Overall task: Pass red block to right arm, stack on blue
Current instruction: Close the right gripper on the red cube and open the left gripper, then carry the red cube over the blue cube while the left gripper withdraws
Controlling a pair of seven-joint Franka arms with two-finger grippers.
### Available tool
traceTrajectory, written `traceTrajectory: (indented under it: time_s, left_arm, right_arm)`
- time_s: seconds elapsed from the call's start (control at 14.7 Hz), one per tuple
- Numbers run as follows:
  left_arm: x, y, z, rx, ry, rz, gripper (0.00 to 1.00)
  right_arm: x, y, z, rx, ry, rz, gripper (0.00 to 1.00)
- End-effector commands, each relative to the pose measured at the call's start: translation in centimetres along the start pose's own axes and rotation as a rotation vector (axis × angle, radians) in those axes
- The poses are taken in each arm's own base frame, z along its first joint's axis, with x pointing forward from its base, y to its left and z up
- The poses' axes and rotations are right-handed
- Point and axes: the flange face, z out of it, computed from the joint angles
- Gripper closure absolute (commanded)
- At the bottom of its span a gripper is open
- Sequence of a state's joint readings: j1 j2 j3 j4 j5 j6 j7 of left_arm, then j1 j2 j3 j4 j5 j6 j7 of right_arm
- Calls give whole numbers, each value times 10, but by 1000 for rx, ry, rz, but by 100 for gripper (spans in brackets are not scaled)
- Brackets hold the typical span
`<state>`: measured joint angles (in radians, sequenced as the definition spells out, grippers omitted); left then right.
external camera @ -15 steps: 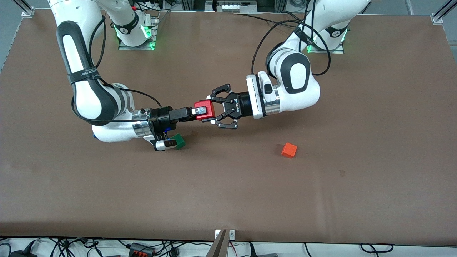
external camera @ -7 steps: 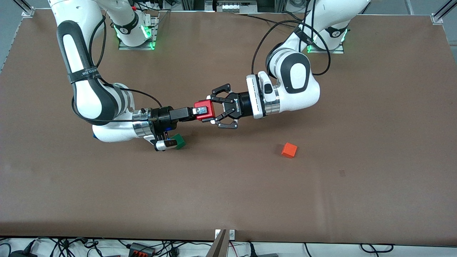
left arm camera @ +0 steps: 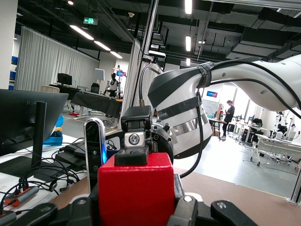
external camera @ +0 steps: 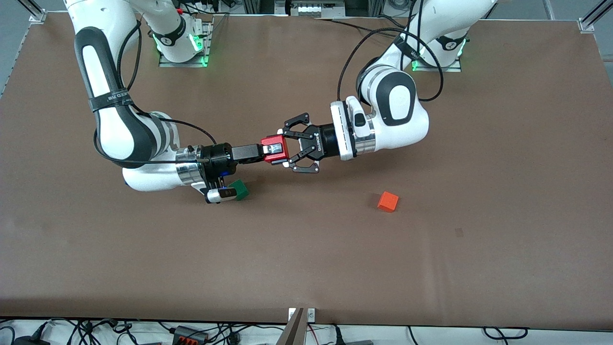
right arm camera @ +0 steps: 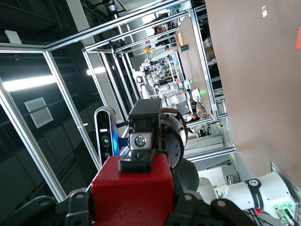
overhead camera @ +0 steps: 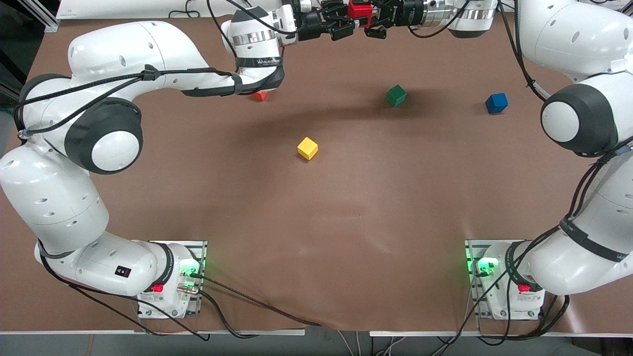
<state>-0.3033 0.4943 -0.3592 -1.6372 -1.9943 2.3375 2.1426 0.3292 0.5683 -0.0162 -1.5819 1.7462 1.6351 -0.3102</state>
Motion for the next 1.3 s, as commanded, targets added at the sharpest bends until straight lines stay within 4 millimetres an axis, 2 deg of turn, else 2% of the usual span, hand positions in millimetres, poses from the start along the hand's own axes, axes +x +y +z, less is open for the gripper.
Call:
traceTrajectory:
  time_s: [0.0, 0.27, 0.48, 0.68, 0.89, 1.02, 1.23]
  left_arm:
    - [8, 2, 2, 24, 19, 48, 0]
    - [8, -3, -3, 32, 18, 47, 0]
    - [23, -14, -17, 43, 34, 59, 0]
    - [22, -23, -28, 13, 58, 60, 0]
    - [26, -40, -51, -56, 66, 72, 0]
    - [32, -54, -71, -99, 40, 62, 0]
    - [41, -76, -108, -181, -86, 47, 0]
  right_arm:
    - [3, -4, 0, 13, -3, 14, 100]
    - [3, -3, -1, 9, -7, 5, 100]
    - [4, -3, -8, -7, 1, 3, 100]
    - [10, -5, -52, -83, 37, -10, 100]
    - [6, 0, -98, -191, 9, 0, 100]
    - [4, 12, -127, -323, 1, 10, 100]
    - [-3, 30, -185, -581, -14, 2, 100]
